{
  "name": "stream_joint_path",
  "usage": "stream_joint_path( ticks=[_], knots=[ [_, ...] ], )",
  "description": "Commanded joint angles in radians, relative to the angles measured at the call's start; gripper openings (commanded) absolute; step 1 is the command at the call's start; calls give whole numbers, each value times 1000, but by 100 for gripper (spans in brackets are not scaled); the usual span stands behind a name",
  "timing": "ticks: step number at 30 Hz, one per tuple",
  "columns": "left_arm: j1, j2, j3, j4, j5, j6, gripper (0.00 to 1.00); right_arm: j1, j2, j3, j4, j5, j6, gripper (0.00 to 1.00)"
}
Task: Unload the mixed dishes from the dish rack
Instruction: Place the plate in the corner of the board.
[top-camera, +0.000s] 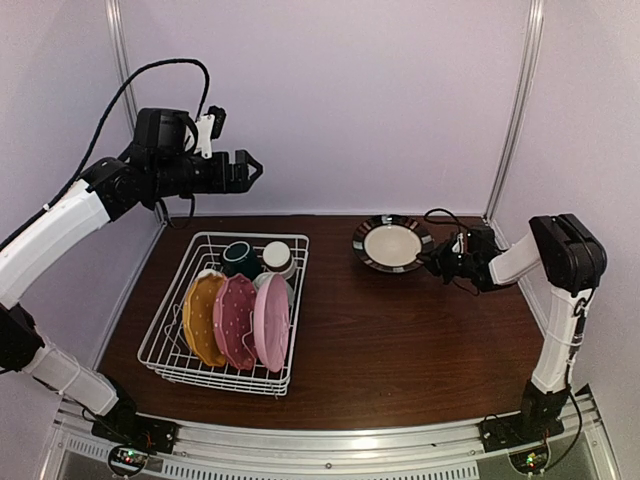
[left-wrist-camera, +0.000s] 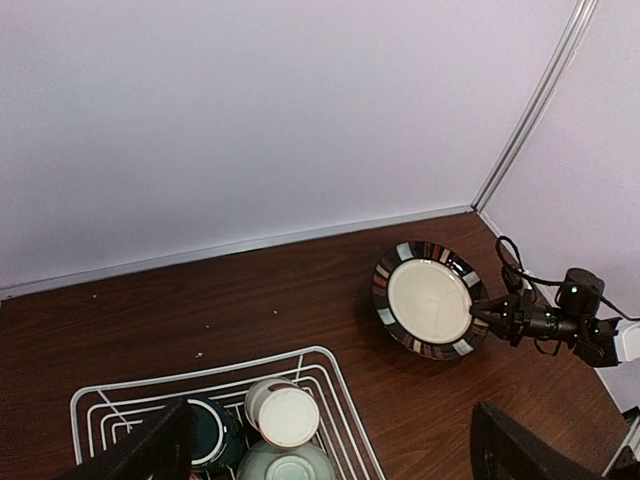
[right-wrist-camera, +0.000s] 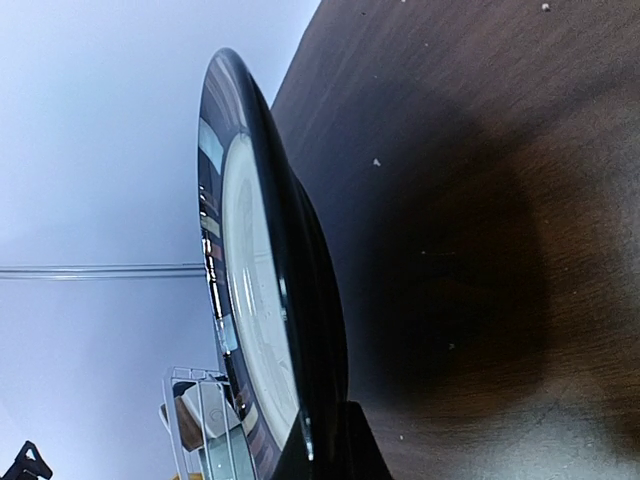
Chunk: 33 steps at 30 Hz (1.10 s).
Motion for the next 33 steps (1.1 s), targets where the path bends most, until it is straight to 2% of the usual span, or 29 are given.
stream_joint_path(
  ticks=[1,22,25,28,33],
  knots=[
    [5,-8,-10,-5,-28,27,97,-5,-8,67,152,-25,-4,0],
    [5,30,24,-31,-40,34,97,-7,52,56,100,-7,-35,5],
    [5,26,23,-35,-43,33,97,-9,52,60,76,-4,-43,8],
    [5,25,25,-41,-47,32,97,-12,53,59,65,-1,-45,18],
    [5,34,57,-80,-59,27,97,-16,38,66,-21,15,-93,25]
  ],
)
